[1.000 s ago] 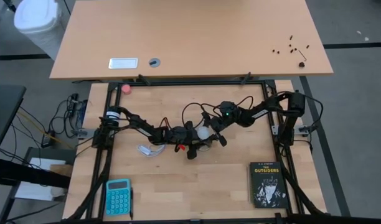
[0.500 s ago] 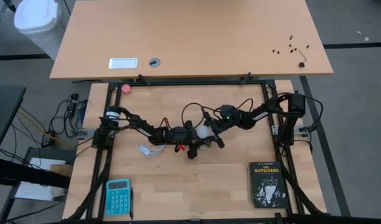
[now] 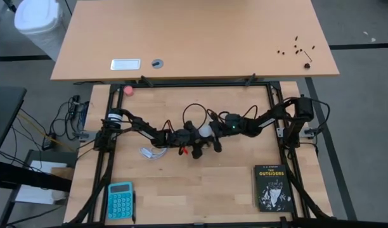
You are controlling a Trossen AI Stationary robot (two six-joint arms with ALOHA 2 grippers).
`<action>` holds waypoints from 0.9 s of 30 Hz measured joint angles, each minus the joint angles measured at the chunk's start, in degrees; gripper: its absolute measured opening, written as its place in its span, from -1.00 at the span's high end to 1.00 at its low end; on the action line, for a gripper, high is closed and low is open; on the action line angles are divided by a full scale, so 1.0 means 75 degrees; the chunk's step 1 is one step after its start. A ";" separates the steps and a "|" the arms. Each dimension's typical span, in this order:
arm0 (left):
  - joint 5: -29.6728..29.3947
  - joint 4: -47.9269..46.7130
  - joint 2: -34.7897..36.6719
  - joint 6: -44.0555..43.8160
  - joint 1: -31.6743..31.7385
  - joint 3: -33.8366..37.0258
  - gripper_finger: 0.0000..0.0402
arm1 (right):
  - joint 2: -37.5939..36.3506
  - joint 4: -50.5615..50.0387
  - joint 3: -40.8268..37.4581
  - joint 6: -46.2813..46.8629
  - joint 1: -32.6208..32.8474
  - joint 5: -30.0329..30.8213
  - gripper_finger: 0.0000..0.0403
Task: Screw lightbulb
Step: Insert the white lightbulb into the silver lamp
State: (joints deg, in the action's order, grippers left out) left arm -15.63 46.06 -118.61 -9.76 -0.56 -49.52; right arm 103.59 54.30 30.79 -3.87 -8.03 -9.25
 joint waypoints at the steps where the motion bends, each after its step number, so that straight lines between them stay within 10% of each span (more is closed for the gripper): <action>1: -0.0093 0.0004 -0.0003 -0.0031 -0.0006 0.0000 -0.03 | 0.0000 0.0007 0.0000 0.0073 0.0115 0.0383 0.15; 13: -0.0888 0.0059 -0.0023 -0.0364 -0.0031 -0.0017 -0.03 | 0.0046 0.0023 0.0009 0.2035 0.0912 0.4076 0.20; 27: -0.0800 0.0059 -0.0020 -0.0348 -0.0081 -0.0017 -0.03 | 0.0044 0.0015 0.0023 0.1241 0.0716 0.2596 -0.14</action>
State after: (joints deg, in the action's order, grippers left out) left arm -21.62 46.50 -118.76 -12.37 -1.17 -49.65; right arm 103.92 54.42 30.96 5.44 -2.66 10.21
